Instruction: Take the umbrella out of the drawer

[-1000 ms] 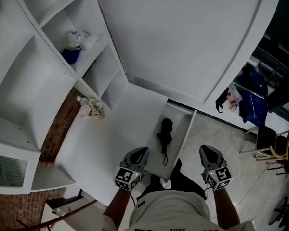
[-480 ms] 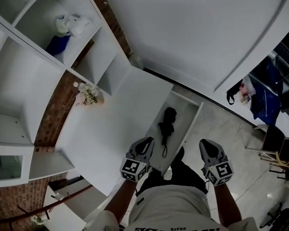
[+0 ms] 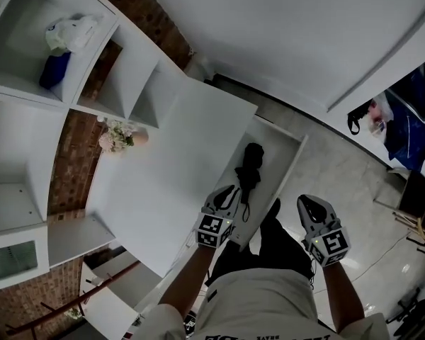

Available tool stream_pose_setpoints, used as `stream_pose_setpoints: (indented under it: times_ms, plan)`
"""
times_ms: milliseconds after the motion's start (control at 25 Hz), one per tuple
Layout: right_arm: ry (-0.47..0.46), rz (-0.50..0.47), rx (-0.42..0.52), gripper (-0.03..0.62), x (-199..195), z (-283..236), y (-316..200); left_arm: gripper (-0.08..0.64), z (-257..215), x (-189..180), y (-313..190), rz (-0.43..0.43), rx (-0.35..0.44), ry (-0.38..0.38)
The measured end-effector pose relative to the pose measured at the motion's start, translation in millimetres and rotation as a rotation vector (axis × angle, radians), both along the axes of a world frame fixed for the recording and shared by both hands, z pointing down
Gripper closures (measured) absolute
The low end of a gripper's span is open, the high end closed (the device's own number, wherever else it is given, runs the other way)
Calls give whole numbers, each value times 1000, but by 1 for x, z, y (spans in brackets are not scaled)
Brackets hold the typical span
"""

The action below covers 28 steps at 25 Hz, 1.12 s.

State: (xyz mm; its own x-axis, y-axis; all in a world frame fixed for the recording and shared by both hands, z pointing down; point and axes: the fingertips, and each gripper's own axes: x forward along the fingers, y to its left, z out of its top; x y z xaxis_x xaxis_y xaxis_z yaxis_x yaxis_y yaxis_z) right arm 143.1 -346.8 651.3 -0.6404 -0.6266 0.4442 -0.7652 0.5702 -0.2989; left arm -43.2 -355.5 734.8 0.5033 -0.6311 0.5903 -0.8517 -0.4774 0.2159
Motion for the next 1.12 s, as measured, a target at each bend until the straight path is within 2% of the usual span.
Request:
stream_pose_setpoints:
  times_ms: [80,240,360,520,760,880,1120]
  plan:
    - [-6,5,-5,557,3,6,-8,460,19,7,-7,5,-33,-10]
    - [0,-13,-28,557,7,26,-13,445,59,18,-19,16,-102,-42]
    - [7,-13,-76,557,12,49,-10,397,87,25,-27,12,-150,-52]
    - [13,-19,-80,557,13,65,-15,363,125,28,-33,4,-233,-86]
    - [-1,-15,-135,557,14,93,-11,340,183,20,-38,-36,-330,-172]
    - [-11,-7,-163,557,19,105,-9,284,214,19,-38,-64,-394,-206]
    - [-24,1,-198,557,25,120,-6,223,263,17,-34,-117,-527,-238]
